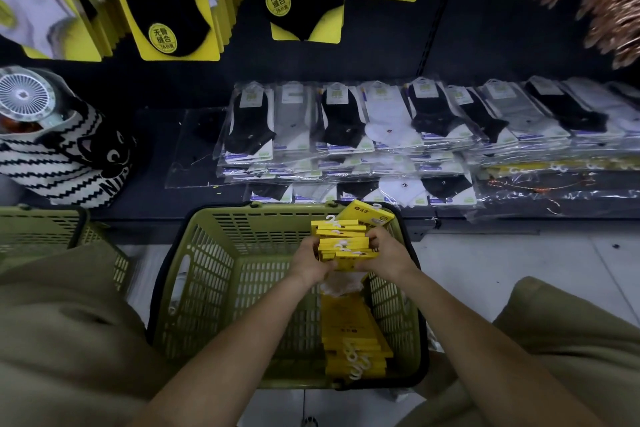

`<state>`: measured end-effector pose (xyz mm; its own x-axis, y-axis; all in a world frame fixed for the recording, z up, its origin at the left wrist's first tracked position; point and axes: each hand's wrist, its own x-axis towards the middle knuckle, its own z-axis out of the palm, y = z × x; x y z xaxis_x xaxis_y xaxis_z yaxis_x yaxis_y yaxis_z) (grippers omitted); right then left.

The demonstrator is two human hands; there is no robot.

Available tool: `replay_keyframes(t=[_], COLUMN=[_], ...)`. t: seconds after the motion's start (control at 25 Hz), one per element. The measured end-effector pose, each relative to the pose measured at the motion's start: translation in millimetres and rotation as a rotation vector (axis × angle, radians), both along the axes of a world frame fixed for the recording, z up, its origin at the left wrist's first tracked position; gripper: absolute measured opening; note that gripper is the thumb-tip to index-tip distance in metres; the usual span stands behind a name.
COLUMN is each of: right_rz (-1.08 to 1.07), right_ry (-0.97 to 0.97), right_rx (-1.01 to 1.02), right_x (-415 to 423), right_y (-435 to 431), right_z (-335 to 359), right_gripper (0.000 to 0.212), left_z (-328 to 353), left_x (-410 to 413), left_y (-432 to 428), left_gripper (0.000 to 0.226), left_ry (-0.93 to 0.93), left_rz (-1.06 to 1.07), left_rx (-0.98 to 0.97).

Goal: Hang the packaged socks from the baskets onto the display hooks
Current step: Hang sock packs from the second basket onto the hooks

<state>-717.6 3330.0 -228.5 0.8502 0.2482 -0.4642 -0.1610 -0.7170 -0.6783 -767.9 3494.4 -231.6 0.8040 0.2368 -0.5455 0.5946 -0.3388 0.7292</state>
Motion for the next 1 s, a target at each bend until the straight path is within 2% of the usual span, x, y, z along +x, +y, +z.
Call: replay_keyframes(t=[0.12, 0.32, 0.48, 0.64, 0.76, 0.84, 0.92, 1.0], right_rz=[-0.018, -0.189, -0.385, -0.448, -0.438, -0.442, -0.434, -0.385], right_ry=[-0.047, -0.076, -0.05, -0.031, -0.086, -0.076, -0.056, -0.092], right_rx=[0.056, 0.322, 0.599, 0.786, 0.838, 0.914, 0.966, 0.946], right_x=[4.8, 11.2, 11.0, 12.6, 16.2, 19.7, 21.2, 18.3], right_y=[3.9, 22.7, 47.3, 77.3, 94.8, 100.7, 103.9, 106.9], right_z=[6.4, 30.4, 60.2, 98.7, 129.2, 148.6, 166.5, 179.3], right_gripper=[0.069, 0.065, 0.043, 0.028, 0.016, 0.02, 0.028, 0.031], left_z=[7.5, 40.6, 76.0, 108.3, 128.8, 139.7, 146.7, 148.0], left_x=[1.0, 10.8, 18.4, 23.6, 22.4, 20.6, 17.5, 11.6], left_y=[7.5, 25.1, 43.7, 57.1, 67.0, 78.2, 85.9, 87.9], left_gripper=[0.056, 0.051, 0.048, 0.04, 0.038, 0.046, 0.062, 0.061], left_ry=[-0.083, -0.263, -0.432, -0.438, -0.493, -0.511, -0.445, -0.401], left_rz=[0.065, 0.114, 0.099, 0.161, 0.173, 0.126, 0.052, 0.023], left_rx=[-0.065, -0.153, -0.226, -0.275, -0.425, -0.497, -0.486, -0.49])
